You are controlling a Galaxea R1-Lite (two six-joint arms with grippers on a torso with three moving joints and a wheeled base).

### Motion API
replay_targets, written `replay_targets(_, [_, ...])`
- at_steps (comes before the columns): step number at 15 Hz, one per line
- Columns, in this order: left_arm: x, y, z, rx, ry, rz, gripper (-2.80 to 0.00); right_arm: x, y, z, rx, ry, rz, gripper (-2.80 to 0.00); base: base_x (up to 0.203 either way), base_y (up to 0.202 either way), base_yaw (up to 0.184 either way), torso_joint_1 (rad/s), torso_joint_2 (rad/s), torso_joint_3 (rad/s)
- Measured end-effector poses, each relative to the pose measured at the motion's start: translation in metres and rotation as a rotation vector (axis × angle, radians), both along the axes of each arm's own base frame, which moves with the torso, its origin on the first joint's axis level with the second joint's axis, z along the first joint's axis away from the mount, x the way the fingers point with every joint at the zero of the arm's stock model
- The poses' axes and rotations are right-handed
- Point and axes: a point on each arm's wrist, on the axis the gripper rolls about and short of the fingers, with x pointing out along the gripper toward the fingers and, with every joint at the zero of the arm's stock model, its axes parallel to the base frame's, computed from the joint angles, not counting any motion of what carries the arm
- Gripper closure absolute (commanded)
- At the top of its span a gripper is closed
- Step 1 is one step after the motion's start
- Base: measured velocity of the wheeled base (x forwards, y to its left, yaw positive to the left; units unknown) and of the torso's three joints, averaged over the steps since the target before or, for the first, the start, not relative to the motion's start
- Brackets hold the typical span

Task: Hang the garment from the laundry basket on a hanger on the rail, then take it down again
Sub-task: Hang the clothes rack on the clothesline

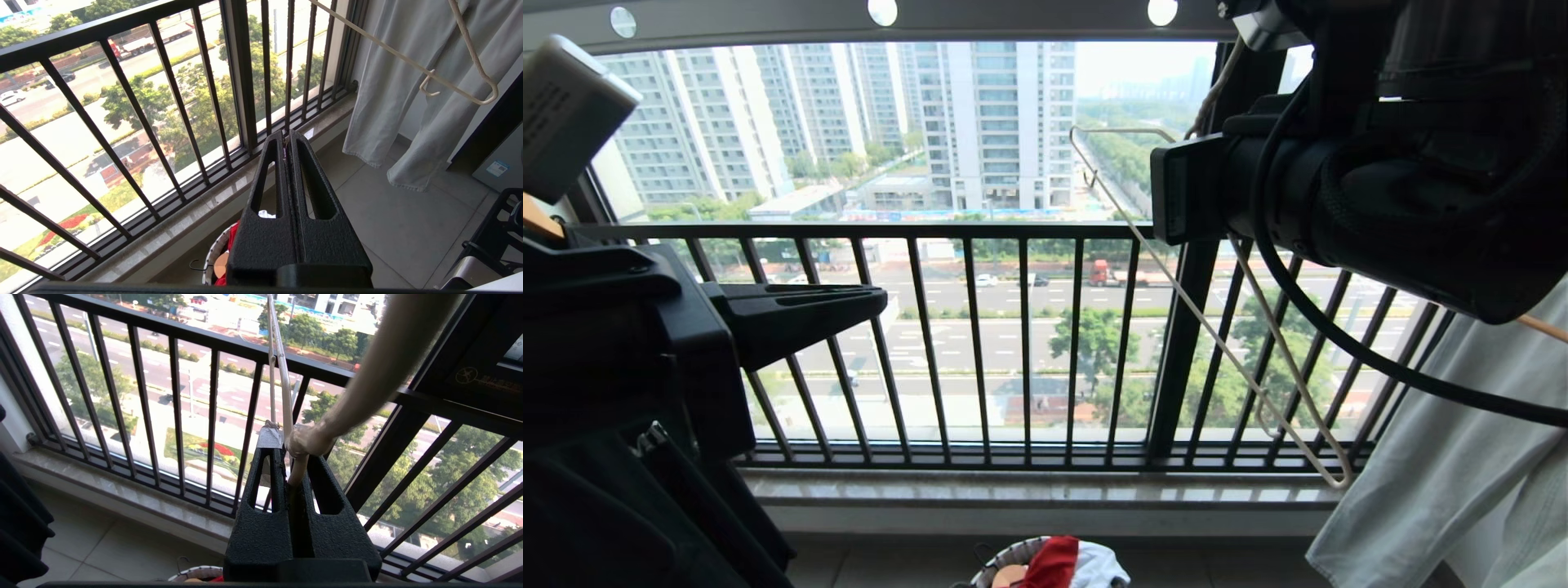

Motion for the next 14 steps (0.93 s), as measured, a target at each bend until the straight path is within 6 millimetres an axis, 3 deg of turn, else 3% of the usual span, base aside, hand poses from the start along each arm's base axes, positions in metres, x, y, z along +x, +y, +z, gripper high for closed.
replay_targets(10, [-0.007,0.005,0.005,-0.017,-0.023,-0.001,0.0,0.025,0.023,-0.002,0.011,-0.01,-0.09,0.0,0.0,0.0,0.0,0.0,0.0,0.0])
replay_targets(14, [-0.009,0.006,0.006,-0.022,-0.03,-0.004,0.0,0.036,0.015,-0.002,0.044,-0.007,-0.138,0.0,0.0,0.0,0.0,0.0,0.0,0.0])
